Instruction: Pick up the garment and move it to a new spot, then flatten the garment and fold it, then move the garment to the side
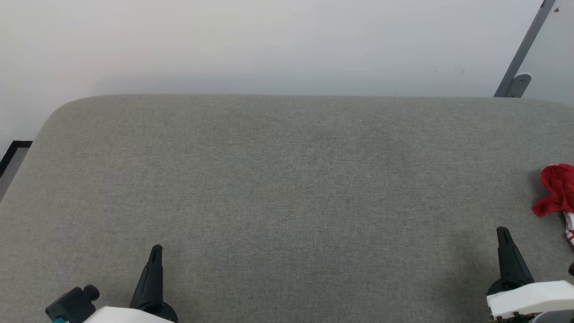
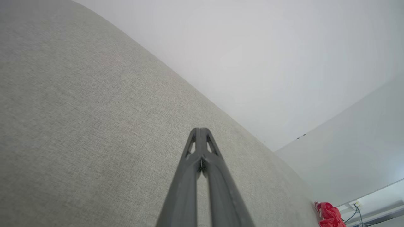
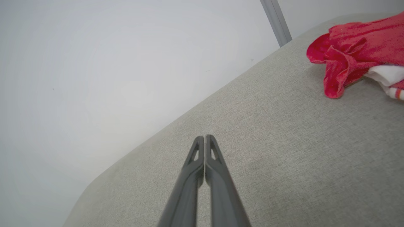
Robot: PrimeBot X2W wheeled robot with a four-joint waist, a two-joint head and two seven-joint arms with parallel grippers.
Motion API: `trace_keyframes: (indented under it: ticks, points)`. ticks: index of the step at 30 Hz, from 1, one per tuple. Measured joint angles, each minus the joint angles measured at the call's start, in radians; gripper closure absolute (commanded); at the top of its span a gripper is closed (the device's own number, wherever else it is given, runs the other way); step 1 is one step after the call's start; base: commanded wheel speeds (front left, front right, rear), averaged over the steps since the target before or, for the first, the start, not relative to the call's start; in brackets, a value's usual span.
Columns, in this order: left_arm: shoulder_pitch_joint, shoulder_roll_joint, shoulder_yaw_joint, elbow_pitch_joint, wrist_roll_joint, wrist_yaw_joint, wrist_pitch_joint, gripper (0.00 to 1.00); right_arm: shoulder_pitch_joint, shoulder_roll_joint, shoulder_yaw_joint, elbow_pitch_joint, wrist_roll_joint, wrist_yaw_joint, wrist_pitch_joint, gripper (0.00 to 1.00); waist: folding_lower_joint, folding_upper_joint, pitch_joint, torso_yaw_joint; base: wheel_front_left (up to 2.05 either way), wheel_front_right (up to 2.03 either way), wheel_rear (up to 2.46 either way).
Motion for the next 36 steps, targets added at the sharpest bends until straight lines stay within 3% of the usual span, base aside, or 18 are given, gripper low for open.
trace_keyframes:
  ticks: [36]
  points:
    - [-0.081, -0.014, 0.055, 0.045, -0.389, 0.000, 0.100, 1.00, -0.061, 0.033, 0.005, 0.022, 0.391, 0.000, 0.097, 1.00, 0.0000, 0.0000, -0.002, -0.028, 0.00, 0.00, 0.00]
